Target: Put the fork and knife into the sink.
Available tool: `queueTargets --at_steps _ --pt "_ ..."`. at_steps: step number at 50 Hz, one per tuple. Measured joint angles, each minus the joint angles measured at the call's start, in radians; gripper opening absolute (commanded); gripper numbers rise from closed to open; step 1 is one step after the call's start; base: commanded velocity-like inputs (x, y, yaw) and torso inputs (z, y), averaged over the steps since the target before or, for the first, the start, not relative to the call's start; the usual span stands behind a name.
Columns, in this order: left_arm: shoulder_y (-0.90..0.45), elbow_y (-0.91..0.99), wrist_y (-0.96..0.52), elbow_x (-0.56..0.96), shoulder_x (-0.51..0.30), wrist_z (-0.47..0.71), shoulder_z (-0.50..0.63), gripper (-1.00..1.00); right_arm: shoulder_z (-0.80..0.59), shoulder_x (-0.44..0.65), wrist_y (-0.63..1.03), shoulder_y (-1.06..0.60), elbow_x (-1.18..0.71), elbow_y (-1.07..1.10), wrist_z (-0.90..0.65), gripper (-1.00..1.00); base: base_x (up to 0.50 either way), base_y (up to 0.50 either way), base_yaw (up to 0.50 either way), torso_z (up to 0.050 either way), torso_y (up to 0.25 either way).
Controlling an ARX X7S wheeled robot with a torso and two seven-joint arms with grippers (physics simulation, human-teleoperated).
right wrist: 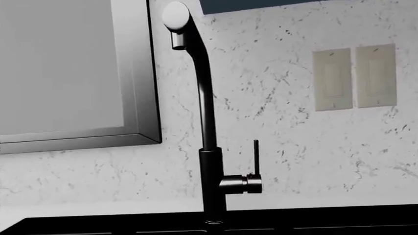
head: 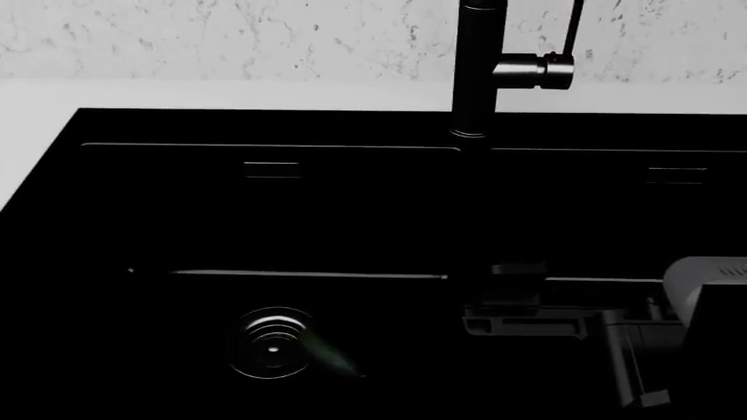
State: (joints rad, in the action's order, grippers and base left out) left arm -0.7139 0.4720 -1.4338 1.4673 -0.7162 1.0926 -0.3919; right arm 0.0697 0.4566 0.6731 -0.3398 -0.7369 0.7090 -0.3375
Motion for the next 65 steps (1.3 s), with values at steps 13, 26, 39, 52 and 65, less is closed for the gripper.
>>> queueTargets --at_steps 13,26,39,52,65 --pt "-0.006 -0.070 0.059 -0.070 -0.013 -0.055 0.029 1.00 -0.010 -0.002 -0.011 0.001 0.003 -0.010 0.005 1.00 0.00 0.00 0.00 0.000 0.000" --pt "-0.012 -0.129 0.104 -0.129 -0.021 -0.094 0.056 1.00 -0.017 -0.003 -0.024 0.007 0.007 -0.020 0.011 1.00 0.00 0.00 0.00 0.000 0.000" --pt "-0.027 -0.211 0.150 -0.217 -0.035 -0.152 0.122 1.00 -0.026 -0.006 -0.036 0.009 0.011 -0.032 0.016 1.00 0.00 0.00 0.00 0.000 0.000" --pt "-0.087 -0.358 0.209 -0.352 -0.027 -0.231 0.262 1.00 -0.034 -0.010 -0.054 0.011 0.017 -0.055 0.029 1.00 0.00 0.00 0.00 0.000 0.000" --pt "-0.115 -0.452 0.231 -0.412 -0.012 -0.266 0.333 1.00 -0.034 -0.011 -0.076 0.021 0.020 -0.072 0.041 1.00 0.00 0.00 0.00 0.000 0.000"
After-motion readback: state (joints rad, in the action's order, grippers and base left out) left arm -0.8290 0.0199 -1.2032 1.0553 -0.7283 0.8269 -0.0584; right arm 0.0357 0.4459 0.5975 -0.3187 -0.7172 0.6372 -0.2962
